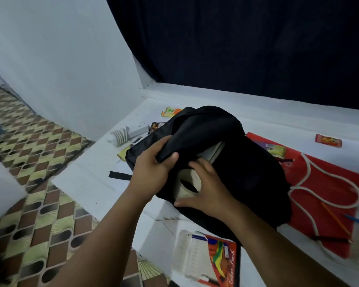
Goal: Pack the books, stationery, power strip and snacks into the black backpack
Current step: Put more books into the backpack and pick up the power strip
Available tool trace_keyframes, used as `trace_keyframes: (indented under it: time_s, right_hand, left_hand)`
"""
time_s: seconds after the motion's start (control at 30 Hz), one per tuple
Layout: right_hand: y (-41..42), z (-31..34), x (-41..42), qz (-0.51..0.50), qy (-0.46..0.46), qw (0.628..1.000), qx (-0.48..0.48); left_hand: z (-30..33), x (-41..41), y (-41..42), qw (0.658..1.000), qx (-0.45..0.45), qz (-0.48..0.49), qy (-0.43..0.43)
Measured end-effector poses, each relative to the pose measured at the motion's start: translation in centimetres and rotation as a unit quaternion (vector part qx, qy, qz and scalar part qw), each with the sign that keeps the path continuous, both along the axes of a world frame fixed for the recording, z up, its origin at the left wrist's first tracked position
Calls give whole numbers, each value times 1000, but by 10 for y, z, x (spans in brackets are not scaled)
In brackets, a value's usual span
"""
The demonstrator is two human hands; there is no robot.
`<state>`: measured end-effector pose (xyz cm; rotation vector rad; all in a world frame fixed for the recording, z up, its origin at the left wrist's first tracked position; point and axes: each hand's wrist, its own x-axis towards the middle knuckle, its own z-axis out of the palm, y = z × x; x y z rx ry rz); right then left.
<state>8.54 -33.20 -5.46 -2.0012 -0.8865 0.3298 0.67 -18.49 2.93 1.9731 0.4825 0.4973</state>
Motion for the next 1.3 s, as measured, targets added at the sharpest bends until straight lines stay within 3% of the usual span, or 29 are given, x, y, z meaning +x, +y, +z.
trace_keyframes:
  time_s: [0.17,0.3,0.43,0.6,0.97,1.13,1.3]
  right_hand:
    - [-6,-29,4,5,-59,998,25]
    - [-14,-28,-1,-58,-9,994,96]
    - [-13,-35,-2,-52,45,984,167]
    - [-11,-52,0,-59,126,983,122]
    - [-10,-52,-1,27,-116,993,5]
    - [-3,-36,7,105,-328,936,-66]
    - [13,-27,22,153,-348,907,-183]
  left_hand:
    - [-3,5,13,998,-59,-4,-1]
    - [-6,11,16,996,-89,-5,-11]
    - [-7,17,17,994,-103,-19,-14]
    - [-8,21,14,994,-102,-41,-13]
    - [-6,15,11,995,-83,-52,-6]
    - [6,13,16,997,-49,-57,-14]
    - [16,16,20,998,-42,-49,-27]
